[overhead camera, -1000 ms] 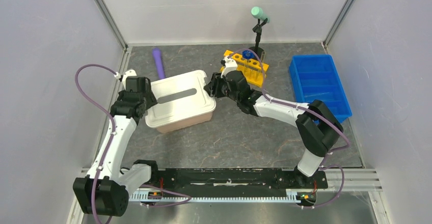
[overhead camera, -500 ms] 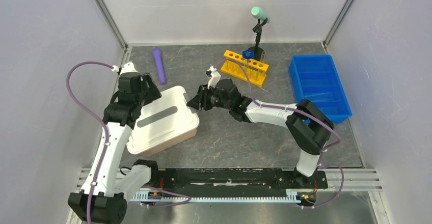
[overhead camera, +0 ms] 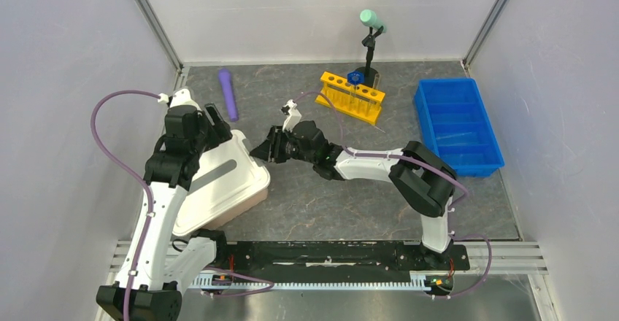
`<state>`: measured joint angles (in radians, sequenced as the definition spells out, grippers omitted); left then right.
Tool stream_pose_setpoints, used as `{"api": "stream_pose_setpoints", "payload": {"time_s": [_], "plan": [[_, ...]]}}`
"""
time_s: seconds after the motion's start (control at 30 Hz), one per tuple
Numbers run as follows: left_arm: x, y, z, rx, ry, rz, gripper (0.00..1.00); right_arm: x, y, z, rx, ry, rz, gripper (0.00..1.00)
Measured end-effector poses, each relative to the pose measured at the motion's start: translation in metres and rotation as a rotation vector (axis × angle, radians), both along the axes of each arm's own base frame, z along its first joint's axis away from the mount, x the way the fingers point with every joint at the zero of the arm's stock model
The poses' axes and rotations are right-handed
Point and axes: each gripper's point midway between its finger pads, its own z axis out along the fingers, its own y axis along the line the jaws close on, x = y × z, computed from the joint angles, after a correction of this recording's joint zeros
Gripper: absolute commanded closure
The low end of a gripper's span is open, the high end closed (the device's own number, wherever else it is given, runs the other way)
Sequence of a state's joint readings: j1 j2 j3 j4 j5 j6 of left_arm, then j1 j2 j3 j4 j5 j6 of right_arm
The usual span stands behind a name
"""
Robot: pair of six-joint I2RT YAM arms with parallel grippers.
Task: Organize the chemistry lab equipment
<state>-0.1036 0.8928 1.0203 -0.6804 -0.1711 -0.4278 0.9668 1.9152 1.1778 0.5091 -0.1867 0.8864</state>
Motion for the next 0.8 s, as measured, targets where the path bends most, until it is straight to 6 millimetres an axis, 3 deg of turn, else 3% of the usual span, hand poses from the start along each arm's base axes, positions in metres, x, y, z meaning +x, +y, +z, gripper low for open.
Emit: {"api": "stream_pose_setpoints", "payload": {"time_s": [0.43,0.63,0.8], "plan": [[0.002,-0.001,0.002,-0.001,-0.010,-0.003,0.21,0.007,0.040,-0.001,0.136,0.158,-0.115,0.67],[0.003,-0.001,0.001,0.000,-0.016,-0.006,0.20,0.014,0.068,0.001,0.155,0.174,-0.118,0.51],[0.002,-0.004,0.001,-0.006,-0.018,-0.027,0.19,0.023,0.061,-0.005,0.101,0.141,-0.129,0.39]]}}
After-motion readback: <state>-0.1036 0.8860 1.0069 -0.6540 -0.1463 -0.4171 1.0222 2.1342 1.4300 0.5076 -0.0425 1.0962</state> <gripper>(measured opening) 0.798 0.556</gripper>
